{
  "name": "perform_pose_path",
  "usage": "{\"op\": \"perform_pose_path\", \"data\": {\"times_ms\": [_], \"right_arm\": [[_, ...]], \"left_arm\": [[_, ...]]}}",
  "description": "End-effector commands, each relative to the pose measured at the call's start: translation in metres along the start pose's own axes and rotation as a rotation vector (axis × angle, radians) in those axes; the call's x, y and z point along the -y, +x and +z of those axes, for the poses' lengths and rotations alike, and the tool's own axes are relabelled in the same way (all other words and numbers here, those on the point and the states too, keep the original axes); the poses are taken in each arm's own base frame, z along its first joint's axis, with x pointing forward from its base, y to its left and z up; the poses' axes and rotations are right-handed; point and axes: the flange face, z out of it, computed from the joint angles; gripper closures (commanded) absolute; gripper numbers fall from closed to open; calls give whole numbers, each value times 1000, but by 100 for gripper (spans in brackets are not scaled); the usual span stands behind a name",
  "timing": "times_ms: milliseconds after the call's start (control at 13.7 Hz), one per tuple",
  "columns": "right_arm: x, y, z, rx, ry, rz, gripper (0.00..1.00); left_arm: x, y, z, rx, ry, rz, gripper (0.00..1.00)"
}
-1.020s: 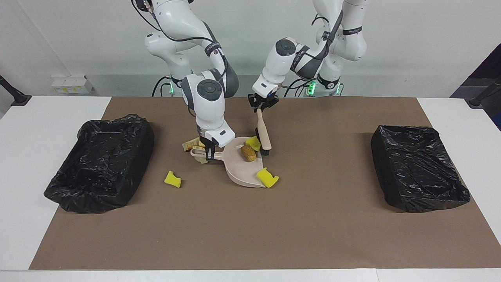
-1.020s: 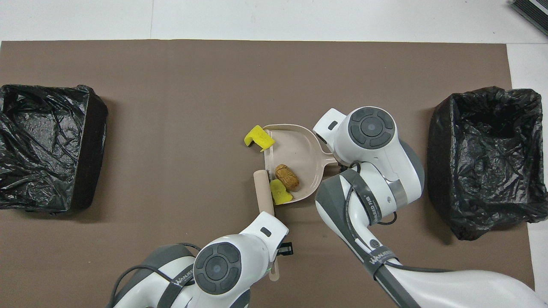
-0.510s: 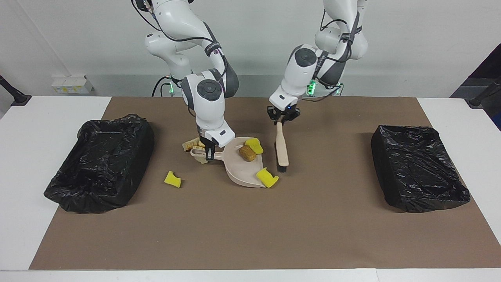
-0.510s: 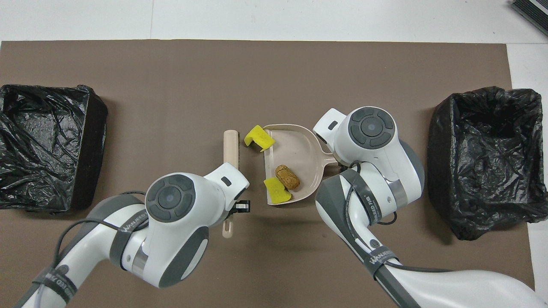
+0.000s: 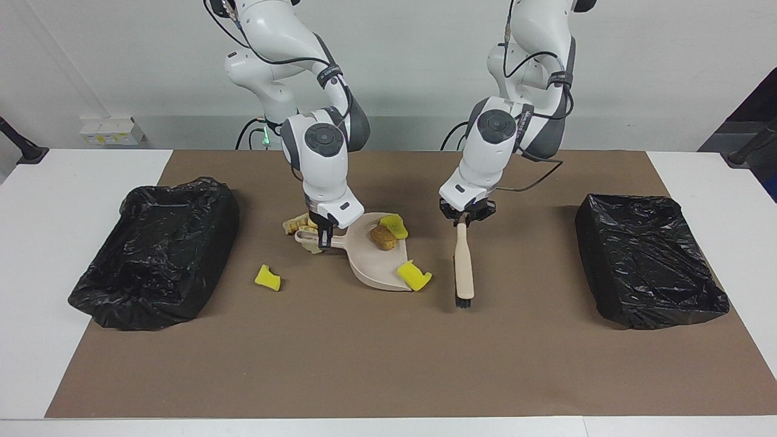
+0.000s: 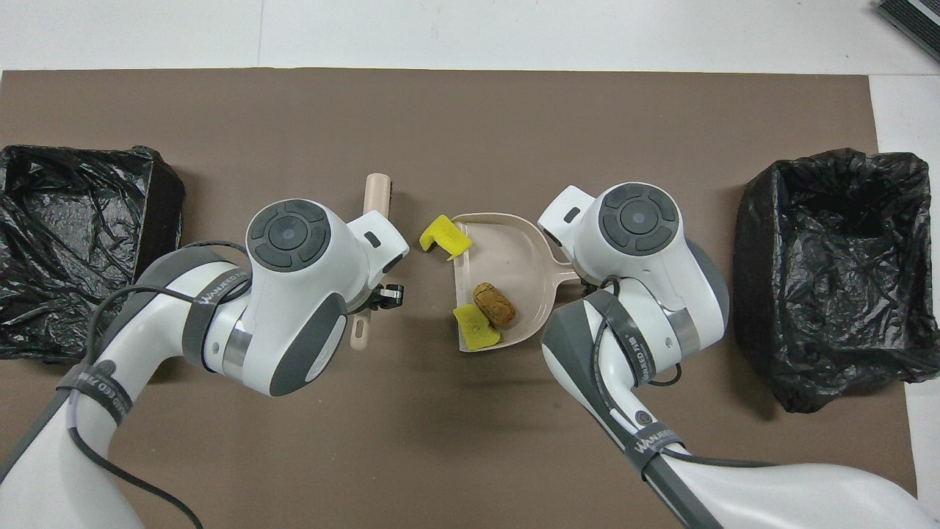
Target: Sweep and dump trash in bin
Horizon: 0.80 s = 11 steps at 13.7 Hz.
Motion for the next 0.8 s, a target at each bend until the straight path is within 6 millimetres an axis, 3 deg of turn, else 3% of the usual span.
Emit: {"op": "perform_pose_path", "data": {"times_ms": [0,291,437,583,729], "right_arm": [[4,-9,-2,10,-9,-28,100],[4,-8,-1,10,-9,-25,100],[4,-7,-1,10,-11,-27,100],[4,-6,0,10,-11,-27,100],[4,-6,0,10,-11,-27,100]], "left_arm": [[-13,-7,3,18,24,43,100],[-38,-29,26,25,26,93,100],[-53,-52,31,42,31,142,100],[-81,-76,29,52,9,187,100],[-93,-83,26,62,-11,184,100]]}}
